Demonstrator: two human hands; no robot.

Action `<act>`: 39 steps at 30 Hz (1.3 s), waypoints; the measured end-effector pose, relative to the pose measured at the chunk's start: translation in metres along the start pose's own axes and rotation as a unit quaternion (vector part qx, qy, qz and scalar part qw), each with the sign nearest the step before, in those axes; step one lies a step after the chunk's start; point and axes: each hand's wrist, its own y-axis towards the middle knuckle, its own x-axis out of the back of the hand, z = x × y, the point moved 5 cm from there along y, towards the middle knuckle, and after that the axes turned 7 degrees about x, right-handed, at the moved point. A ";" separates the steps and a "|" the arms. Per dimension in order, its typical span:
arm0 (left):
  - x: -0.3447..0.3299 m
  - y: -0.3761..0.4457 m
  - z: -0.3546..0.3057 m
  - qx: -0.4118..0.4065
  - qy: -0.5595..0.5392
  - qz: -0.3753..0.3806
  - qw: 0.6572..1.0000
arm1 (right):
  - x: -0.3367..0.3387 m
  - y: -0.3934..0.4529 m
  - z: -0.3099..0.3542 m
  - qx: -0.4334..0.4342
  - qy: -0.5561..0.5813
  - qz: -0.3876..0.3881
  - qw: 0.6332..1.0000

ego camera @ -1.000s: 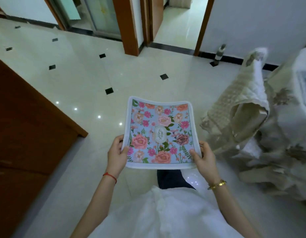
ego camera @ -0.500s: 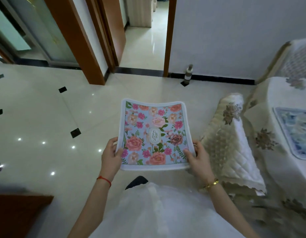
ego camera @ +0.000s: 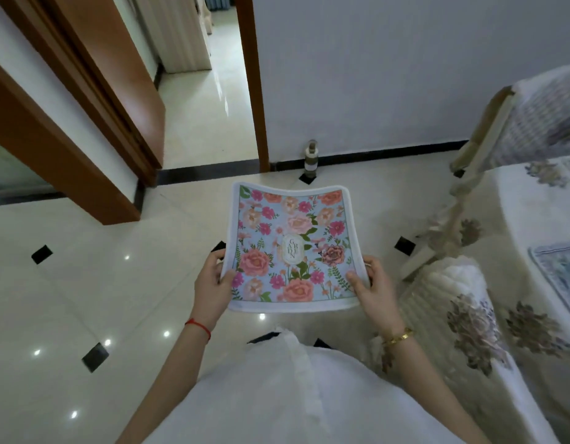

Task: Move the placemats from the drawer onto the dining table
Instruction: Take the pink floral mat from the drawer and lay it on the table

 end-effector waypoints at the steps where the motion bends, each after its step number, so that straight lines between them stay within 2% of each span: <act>1: -0.004 0.026 -0.013 -0.007 0.009 0.009 1.000 | -0.001 0.020 0.004 -0.002 0.001 -0.013 1.000; 11: -0.106 0.226 -0.119 -0.027 0.048 0.129 0.990 | 0.032 0.170 -0.002 -0.059 0.003 -0.153 0.986; 16: -0.190 0.321 -0.172 -0.039 0.058 0.161 0.984 | 0.073 0.267 -0.018 -0.064 0.004 -0.191 0.979; 25: -0.355 0.466 -0.306 -0.068 0.034 0.222 0.972 | 0.196 0.461 -0.017 -0.072 -0.020 -0.238 0.968; 36: -0.543 0.629 -0.406 -0.068 0.056 0.312 0.946 | 0.289 0.628 -0.049 -0.110 -0.010 -0.332 0.937; 39: -0.603 0.673 -0.446 -0.093 0.053 0.345 0.932 | 0.318 0.682 -0.062 -0.117 -0.009 -0.362 0.925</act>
